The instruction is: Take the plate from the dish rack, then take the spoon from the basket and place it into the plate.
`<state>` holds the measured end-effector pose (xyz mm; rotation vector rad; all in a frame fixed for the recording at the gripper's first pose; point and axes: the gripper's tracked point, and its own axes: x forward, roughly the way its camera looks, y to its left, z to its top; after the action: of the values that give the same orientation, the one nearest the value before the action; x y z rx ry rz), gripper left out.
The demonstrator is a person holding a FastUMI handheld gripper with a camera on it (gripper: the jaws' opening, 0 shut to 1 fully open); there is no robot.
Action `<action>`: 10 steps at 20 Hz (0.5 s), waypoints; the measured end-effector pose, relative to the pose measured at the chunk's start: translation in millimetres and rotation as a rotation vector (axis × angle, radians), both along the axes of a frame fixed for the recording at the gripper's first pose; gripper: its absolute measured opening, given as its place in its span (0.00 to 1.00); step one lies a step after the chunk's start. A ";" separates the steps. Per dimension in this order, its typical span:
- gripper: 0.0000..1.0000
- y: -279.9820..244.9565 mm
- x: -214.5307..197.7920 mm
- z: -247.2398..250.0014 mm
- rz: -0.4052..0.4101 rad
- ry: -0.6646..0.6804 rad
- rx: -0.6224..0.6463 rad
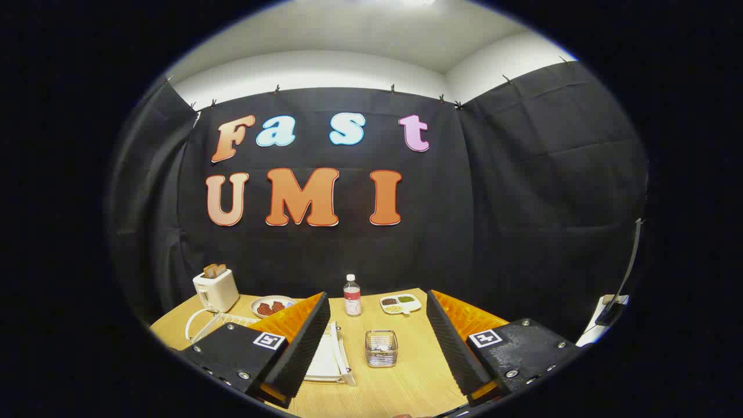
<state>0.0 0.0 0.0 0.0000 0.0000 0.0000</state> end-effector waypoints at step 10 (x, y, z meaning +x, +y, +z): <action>0.99 28.2 10.3 -0.9 0.032 0.033 0.001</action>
<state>10.3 28.2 -0.9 0.0008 0.0333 0.0319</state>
